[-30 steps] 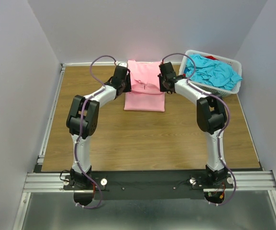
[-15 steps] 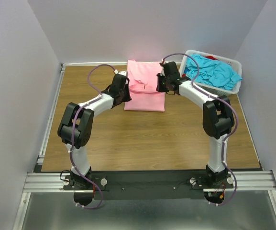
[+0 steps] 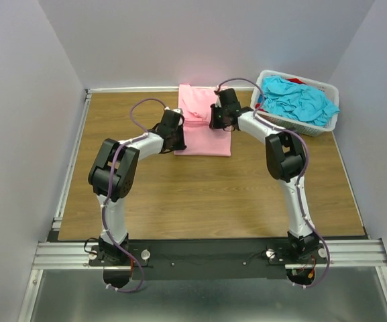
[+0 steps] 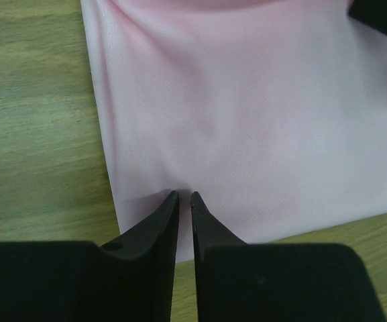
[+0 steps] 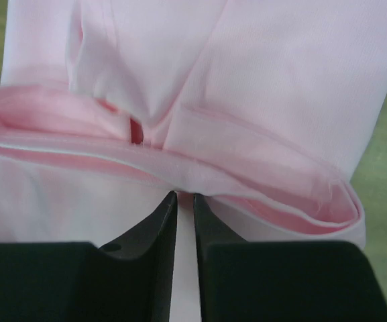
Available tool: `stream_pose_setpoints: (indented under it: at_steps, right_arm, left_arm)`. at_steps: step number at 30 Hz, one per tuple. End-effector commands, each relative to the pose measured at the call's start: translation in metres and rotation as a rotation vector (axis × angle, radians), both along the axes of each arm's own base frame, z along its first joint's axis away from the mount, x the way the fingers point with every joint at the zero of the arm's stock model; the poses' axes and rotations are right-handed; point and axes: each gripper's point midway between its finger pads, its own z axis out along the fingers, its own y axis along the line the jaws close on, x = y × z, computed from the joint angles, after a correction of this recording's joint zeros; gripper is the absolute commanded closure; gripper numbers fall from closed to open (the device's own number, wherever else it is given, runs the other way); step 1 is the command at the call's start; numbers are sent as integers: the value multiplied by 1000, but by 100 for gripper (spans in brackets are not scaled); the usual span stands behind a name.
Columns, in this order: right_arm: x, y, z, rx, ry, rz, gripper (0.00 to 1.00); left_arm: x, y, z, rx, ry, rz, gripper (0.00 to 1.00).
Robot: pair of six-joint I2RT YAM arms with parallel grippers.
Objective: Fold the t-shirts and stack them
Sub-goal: Fold the tshirt
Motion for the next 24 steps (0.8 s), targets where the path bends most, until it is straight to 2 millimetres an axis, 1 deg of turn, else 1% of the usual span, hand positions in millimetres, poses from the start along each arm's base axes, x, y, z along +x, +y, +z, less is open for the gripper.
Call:
stream_pose_setpoints:
  at_steps: [1,2,3,4,5,6,7,8,9,10,11,12,13,14,15,17,18,20,21,22,23,24]
  right_arm:
    - [45,-8,15,10,-91,-66,77]
    - [50,-13,8,8,-87,-84,76]
    - [55,-11,17,18,-106,-85,76]
    - [59,-13,17,29,-105,-88,75]
    - [62,-12,27,44,-120,-89,73]
    - [61,-10,39,63,-132,-76,73]
    - [53,-10,38,66,-115,-66,73]
    - [48,-9,43,78,-112,-54,73]
    - [40,-6,47,100,-97,-39,72]
    - [33,-6,70,123,-114,-31,72]
    - [18,-10,59,123,-69,-27,72]
    - [5,-6,63,150,-53,2,72]
    - [-5,-6,67,165,-44,16,72]
    - [-27,-10,71,185,-16,22,71]
    - [-38,-6,76,222,-12,56,71]
    - [-62,-6,80,261,13,84,71]
    - [-84,-5,83,305,38,111,71]
    - [-106,-5,84,351,64,134,71]
    - [-113,0,103,410,32,163,71]
    - [-127,-3,86,413,71,162,69]
    - [-129,0,93,446,51,179,69]
    - [-131,0,89,450,58,174,69]
  left_arm:
    - [-21,4,-23,17,91,-7,80]
    - [-24,5,-23,18,97,-8,80]
    - [-25,5,-22,19,97,-9,80]
    - [-29,7,-23,22,109,-8,80]
    - [-30,7,-23,24,112,-10,80]
    - [-37,10,-25,33,129,-11,80]
    - [-41,11,-25,33,136,-15,80]
    - [-44,12,-24,32,142,-17,80]
    - [-53,15,-24,31,150,-20,80]
    - [-58,16,-25,25,160,-24,80]
    - [-64,17,-24,25,165,-27,80]
    - [-77,23,-26,27,181,-27,80]
    - [-85,24,-27,24,190,-31,80]
    - [-93,25,-27,16,201,-38,80]
    - [-108,31,-27,14,213,-39,80]
    - [-123,34,-24,-1,218,-43,80]
    - [-133,38,-17,-14,207,-40,80]
    - [-138,38,-5,-37,177,-46,80]
    - [-136,36,12,-60,127,-52,80]
    - [-132,34,23,-77,85,-54,80]
    - [-123,32,41,-107,12,-47,80]
    - [-123,34,44,-110,3,-31,80]
